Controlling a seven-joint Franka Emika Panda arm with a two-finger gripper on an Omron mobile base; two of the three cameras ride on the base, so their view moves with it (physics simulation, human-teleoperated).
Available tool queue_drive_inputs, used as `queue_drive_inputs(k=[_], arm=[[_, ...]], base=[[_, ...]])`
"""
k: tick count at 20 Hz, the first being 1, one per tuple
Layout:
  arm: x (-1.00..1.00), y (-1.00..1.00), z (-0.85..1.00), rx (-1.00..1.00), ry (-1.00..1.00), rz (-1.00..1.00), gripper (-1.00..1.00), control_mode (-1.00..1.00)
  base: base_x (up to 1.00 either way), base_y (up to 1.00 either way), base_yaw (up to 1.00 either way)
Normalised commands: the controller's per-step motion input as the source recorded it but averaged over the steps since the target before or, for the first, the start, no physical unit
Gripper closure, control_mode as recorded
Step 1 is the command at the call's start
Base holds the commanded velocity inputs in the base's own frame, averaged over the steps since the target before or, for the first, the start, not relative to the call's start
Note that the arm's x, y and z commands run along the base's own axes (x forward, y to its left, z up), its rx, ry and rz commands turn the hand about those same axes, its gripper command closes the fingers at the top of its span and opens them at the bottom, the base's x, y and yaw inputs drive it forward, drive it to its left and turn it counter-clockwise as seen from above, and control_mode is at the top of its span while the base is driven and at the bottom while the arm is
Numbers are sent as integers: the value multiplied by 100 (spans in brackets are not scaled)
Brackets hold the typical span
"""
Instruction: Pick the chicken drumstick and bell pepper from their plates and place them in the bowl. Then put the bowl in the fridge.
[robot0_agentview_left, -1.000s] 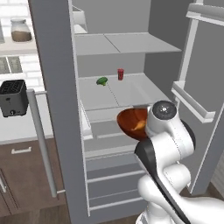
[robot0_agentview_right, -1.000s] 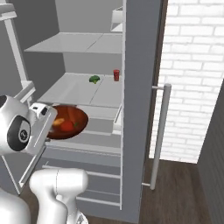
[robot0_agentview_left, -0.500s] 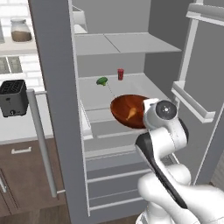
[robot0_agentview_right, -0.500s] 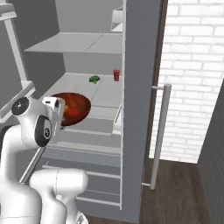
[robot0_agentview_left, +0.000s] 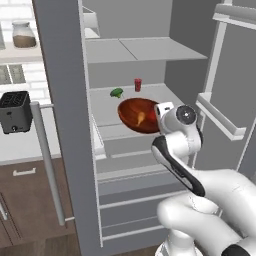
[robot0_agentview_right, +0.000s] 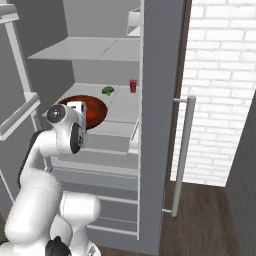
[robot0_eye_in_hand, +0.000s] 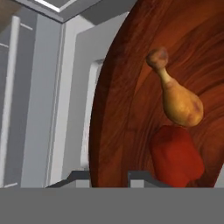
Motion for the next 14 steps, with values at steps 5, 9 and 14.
queue_drive_inputs(k=[5, 9, 14], arm=[[100, 0, 4, -8, 5, 3, 100, -100], [93, 0, 0, -9, 5, 4, 100, -100], [72, 5, 0, -10, 8, 6, 100, -100]], base=[[0, 0, 0], [0, 0, 0], [0, 0, 0]])
